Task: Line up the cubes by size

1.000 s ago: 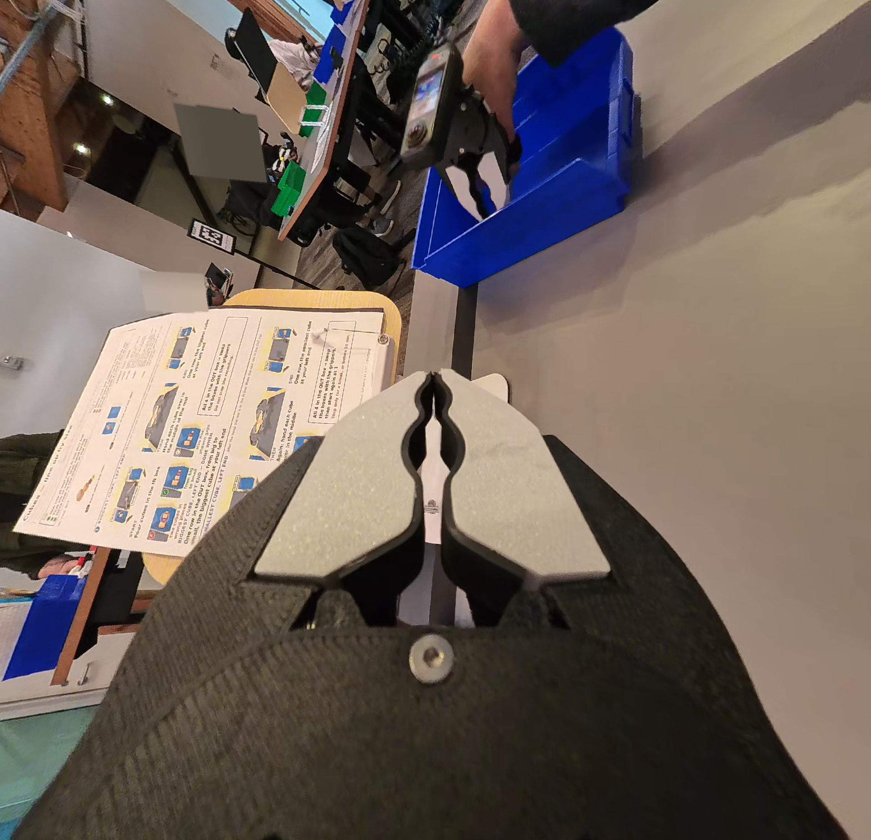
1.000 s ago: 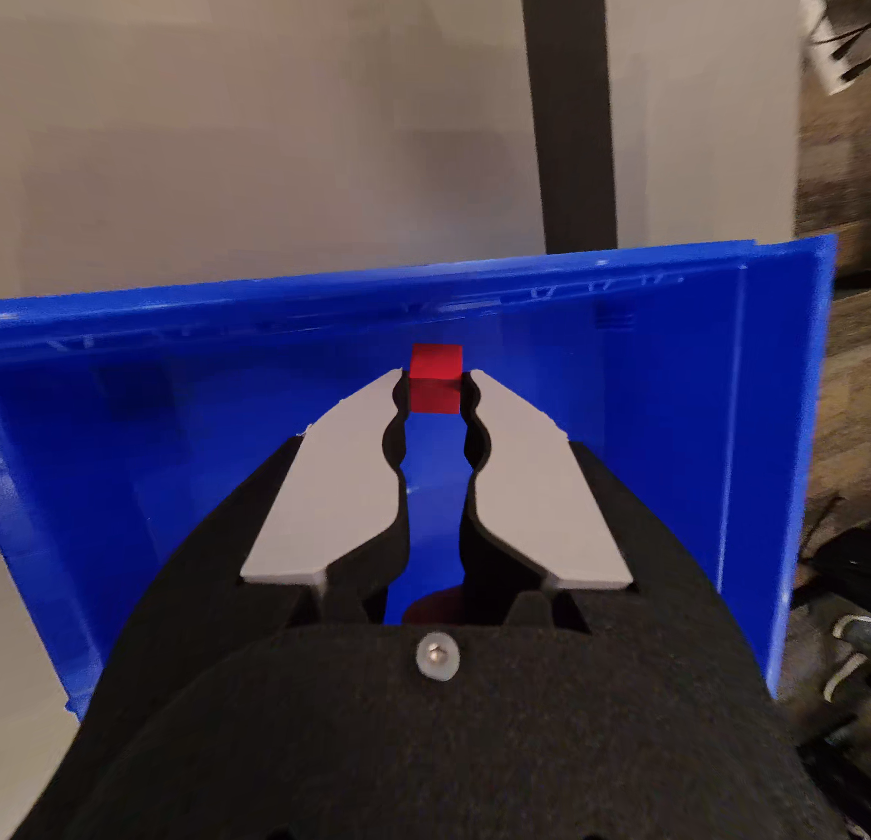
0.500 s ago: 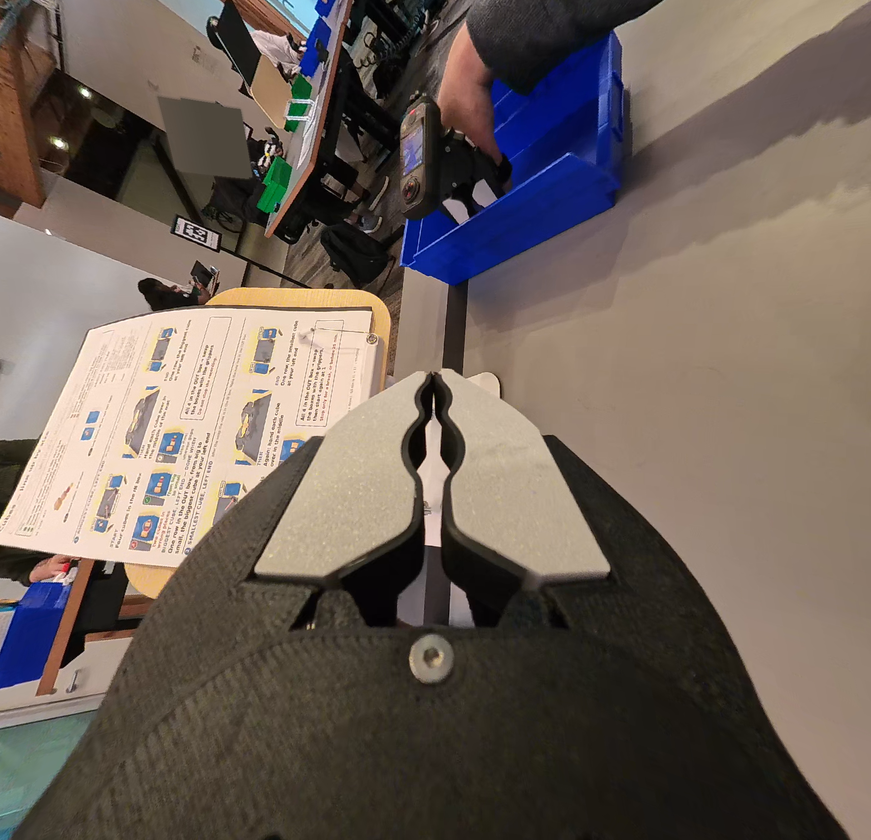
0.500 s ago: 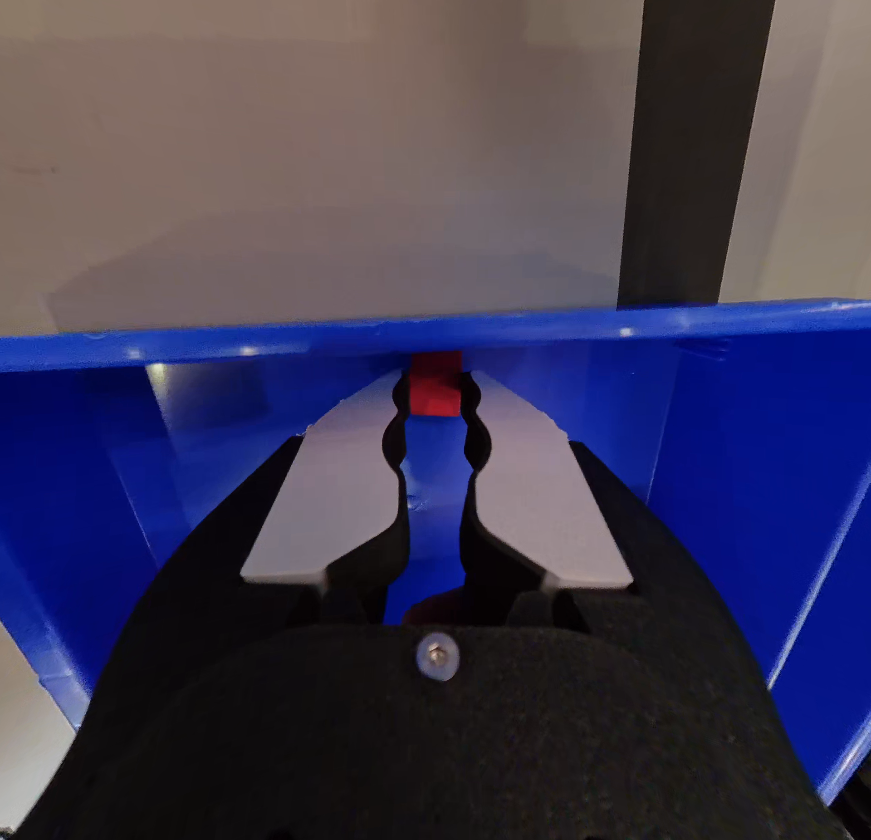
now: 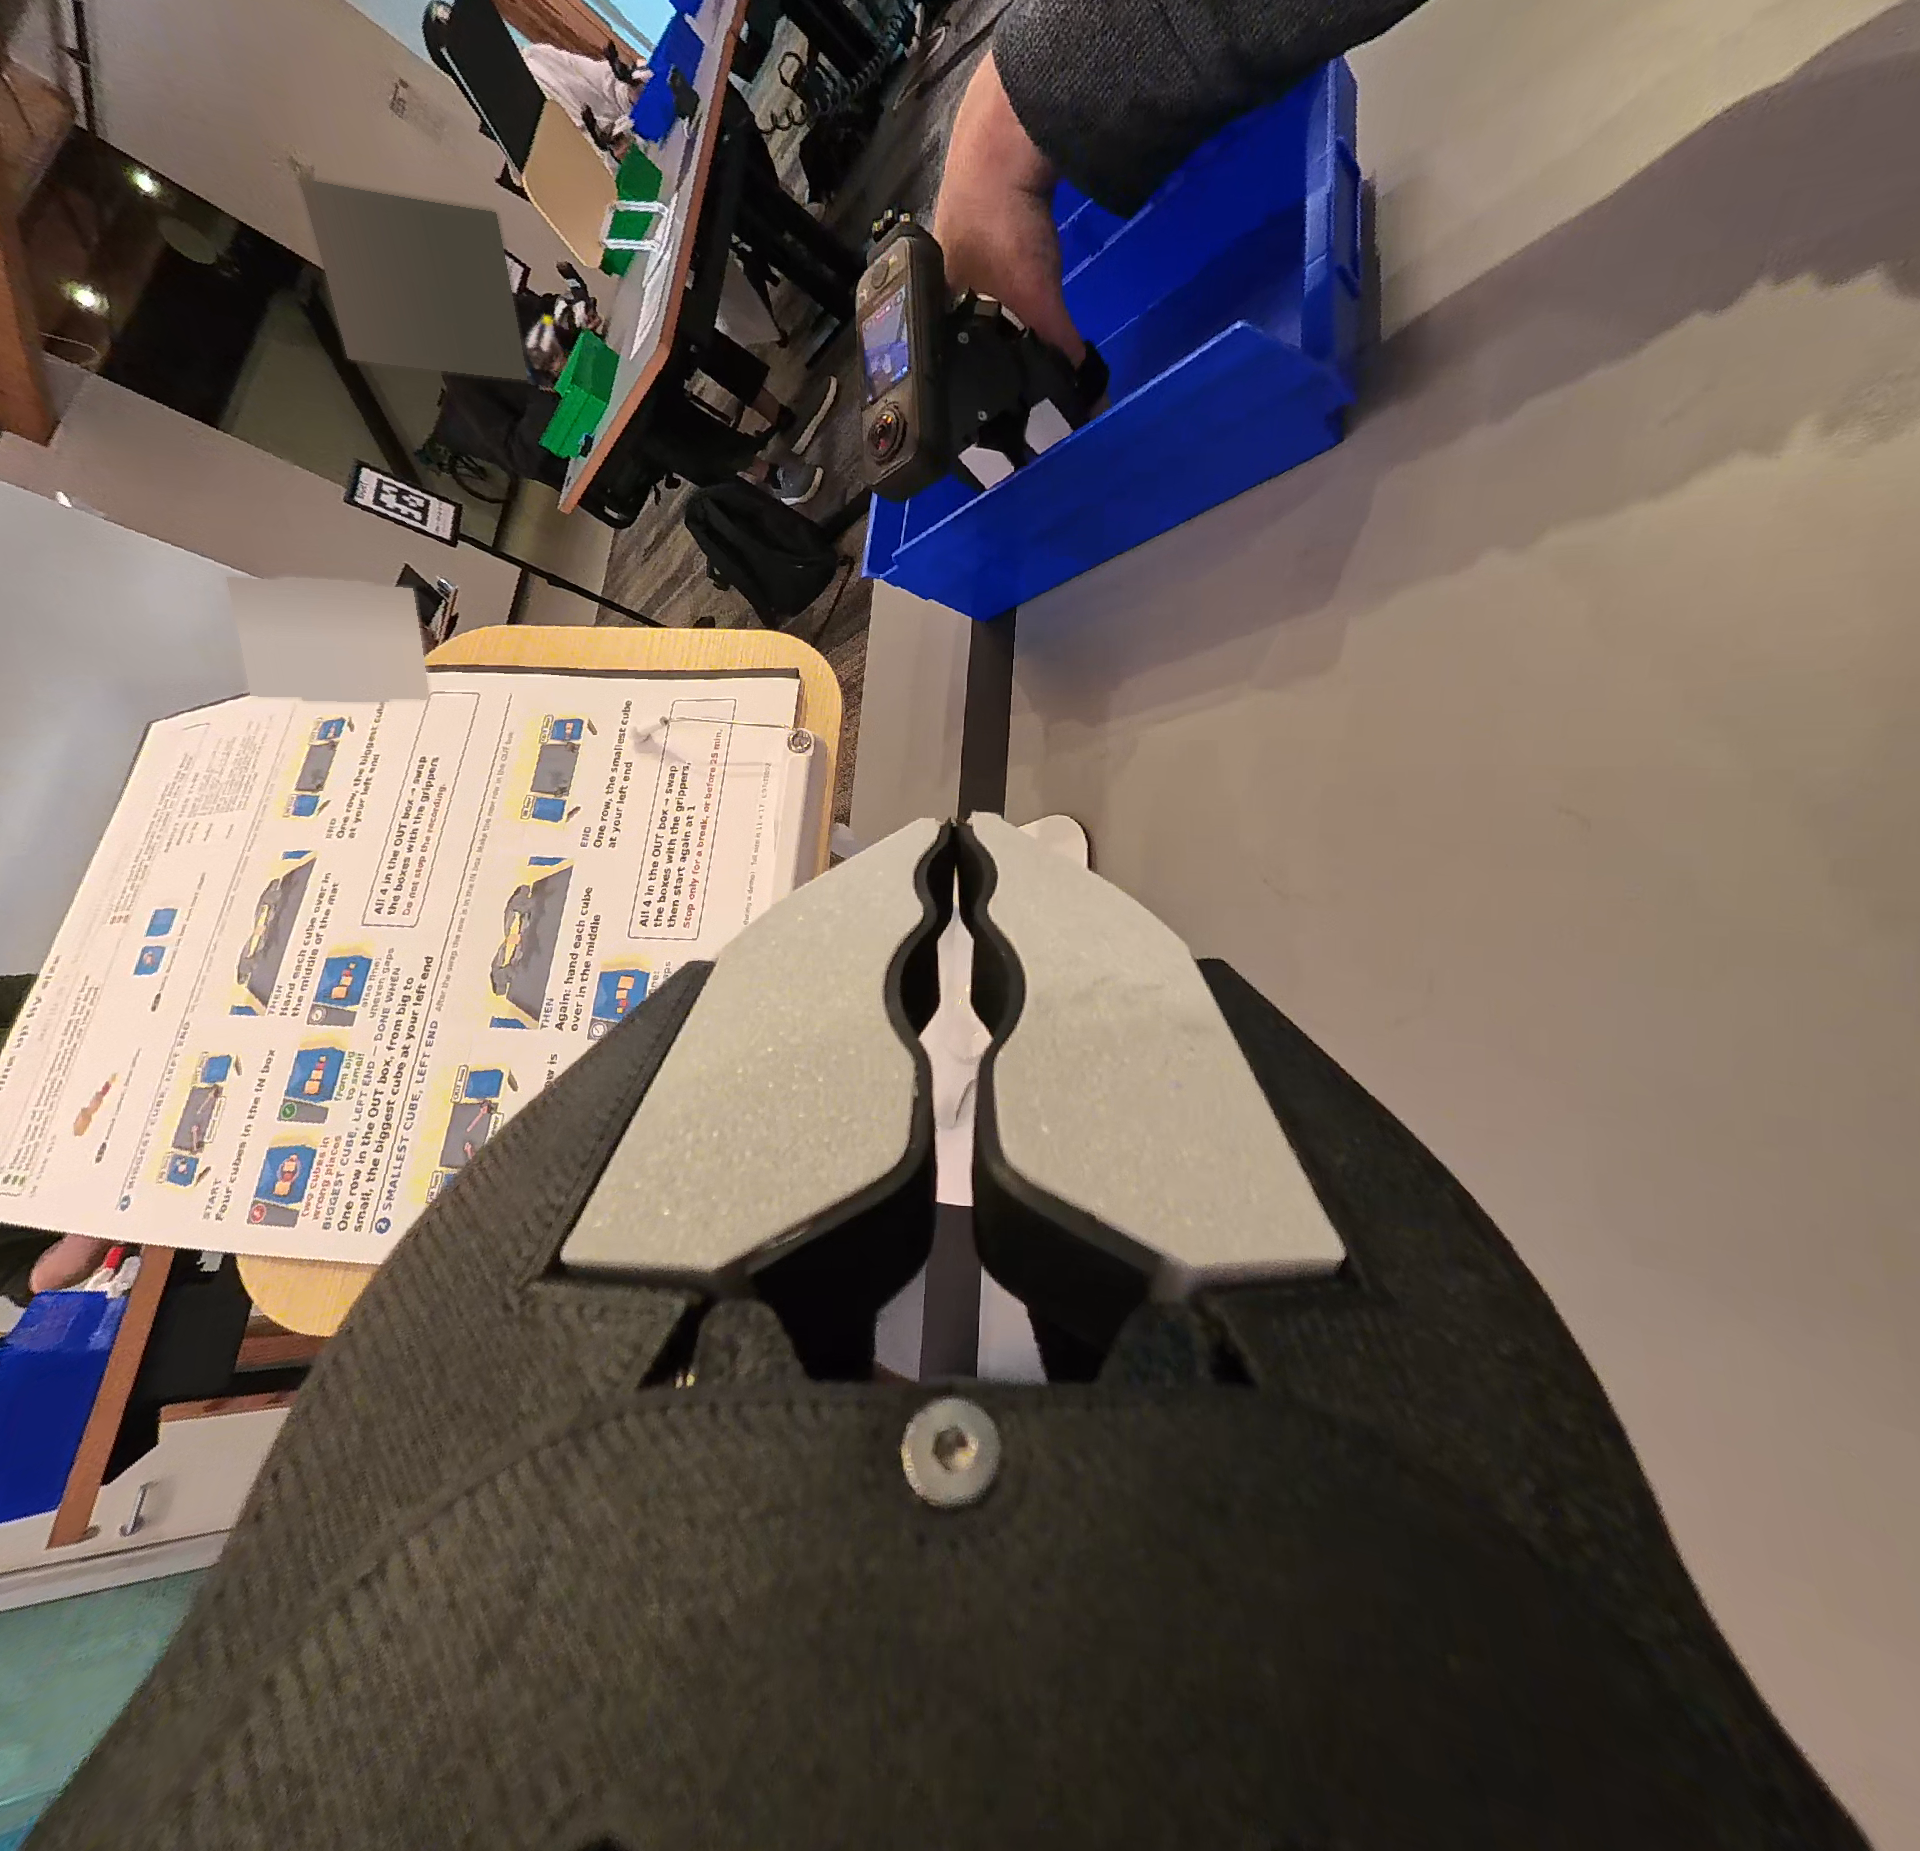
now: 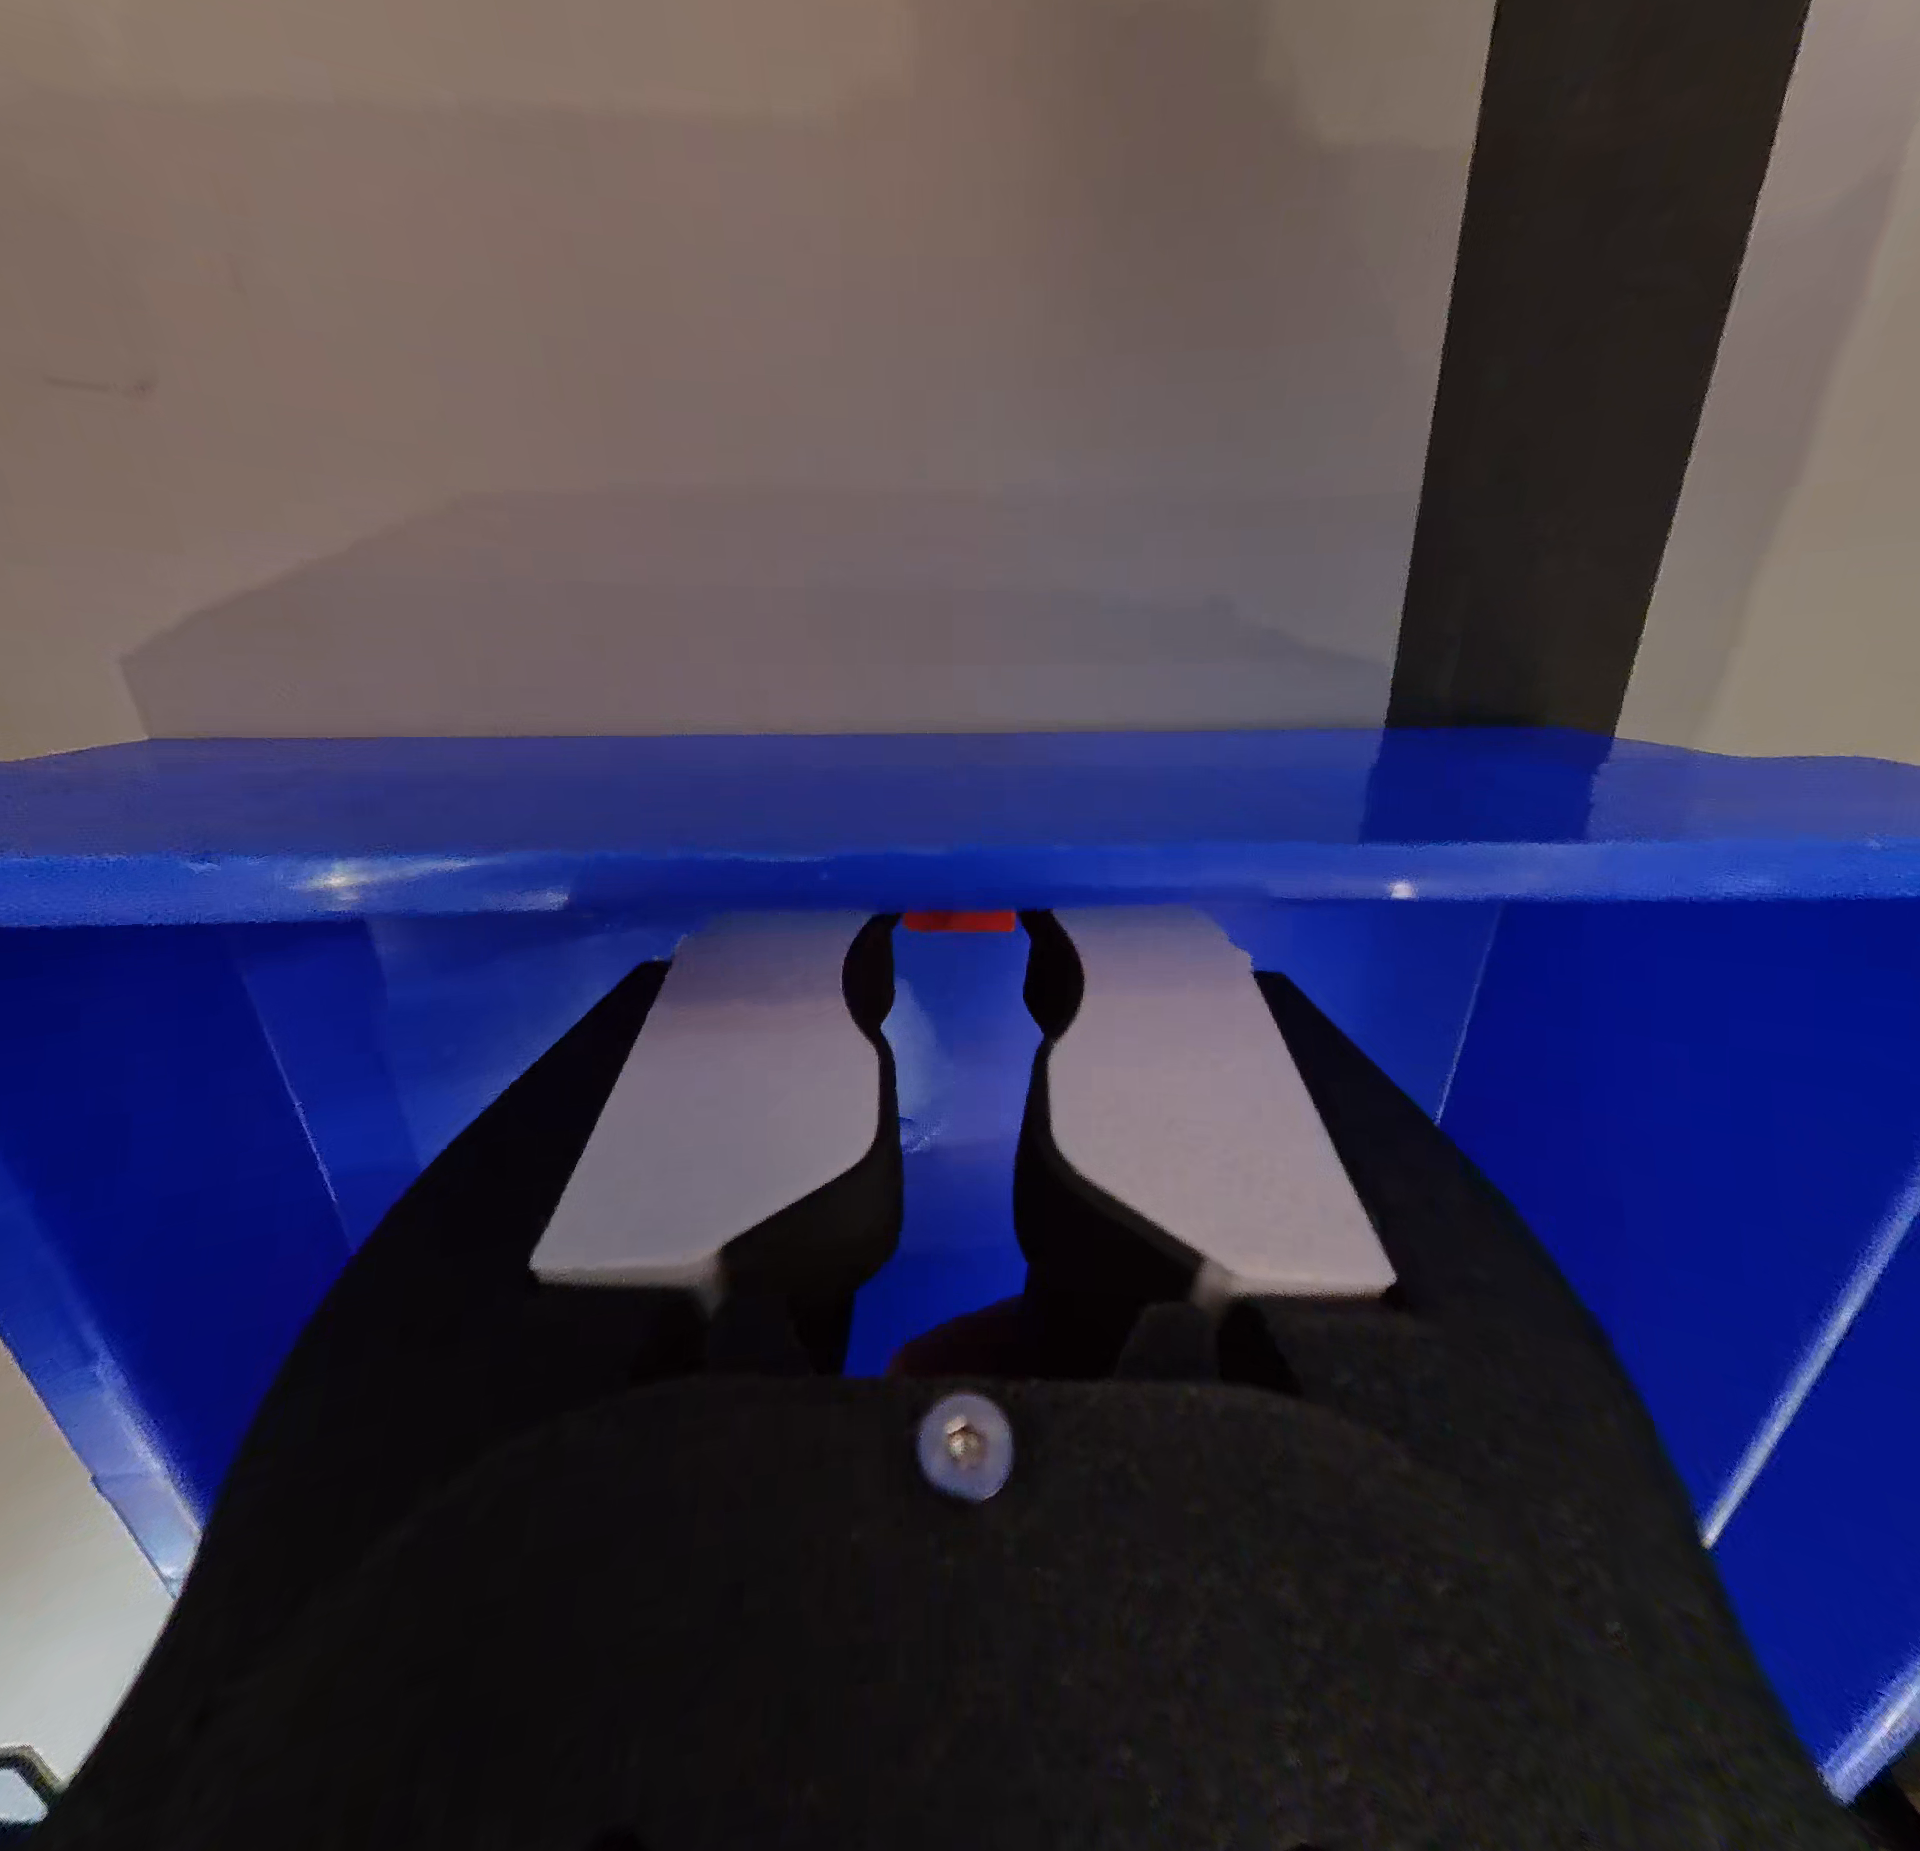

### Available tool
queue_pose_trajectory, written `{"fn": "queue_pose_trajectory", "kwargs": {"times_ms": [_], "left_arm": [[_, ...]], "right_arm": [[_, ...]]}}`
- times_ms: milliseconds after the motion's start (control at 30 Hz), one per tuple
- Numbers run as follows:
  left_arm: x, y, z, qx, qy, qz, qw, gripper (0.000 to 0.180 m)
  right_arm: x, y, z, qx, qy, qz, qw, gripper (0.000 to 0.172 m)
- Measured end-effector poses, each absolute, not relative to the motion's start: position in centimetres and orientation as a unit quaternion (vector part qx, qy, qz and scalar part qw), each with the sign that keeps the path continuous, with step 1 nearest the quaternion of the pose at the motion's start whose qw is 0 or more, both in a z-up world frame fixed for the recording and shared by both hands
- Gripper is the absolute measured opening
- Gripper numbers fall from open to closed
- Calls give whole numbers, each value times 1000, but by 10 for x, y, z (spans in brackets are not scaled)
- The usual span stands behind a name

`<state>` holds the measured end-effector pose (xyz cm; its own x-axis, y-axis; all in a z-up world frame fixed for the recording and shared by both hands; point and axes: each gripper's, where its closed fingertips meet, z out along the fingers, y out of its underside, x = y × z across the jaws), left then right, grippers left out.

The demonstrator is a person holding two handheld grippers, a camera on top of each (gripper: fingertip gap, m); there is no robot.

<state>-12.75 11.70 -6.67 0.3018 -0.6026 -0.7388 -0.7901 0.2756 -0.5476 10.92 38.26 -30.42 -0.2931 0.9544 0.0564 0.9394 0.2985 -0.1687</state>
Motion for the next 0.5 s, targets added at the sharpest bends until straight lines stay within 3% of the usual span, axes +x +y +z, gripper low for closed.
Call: {"fn": "queue_pose_trajectory", "kwargs": {"times_ms": [500], "left_arm": [[-132, 117, -65, -598, 581, 92, 545, 0]], "right_arm": [[118, 389, -275, -603, -788, 28, 118, 36]]}}
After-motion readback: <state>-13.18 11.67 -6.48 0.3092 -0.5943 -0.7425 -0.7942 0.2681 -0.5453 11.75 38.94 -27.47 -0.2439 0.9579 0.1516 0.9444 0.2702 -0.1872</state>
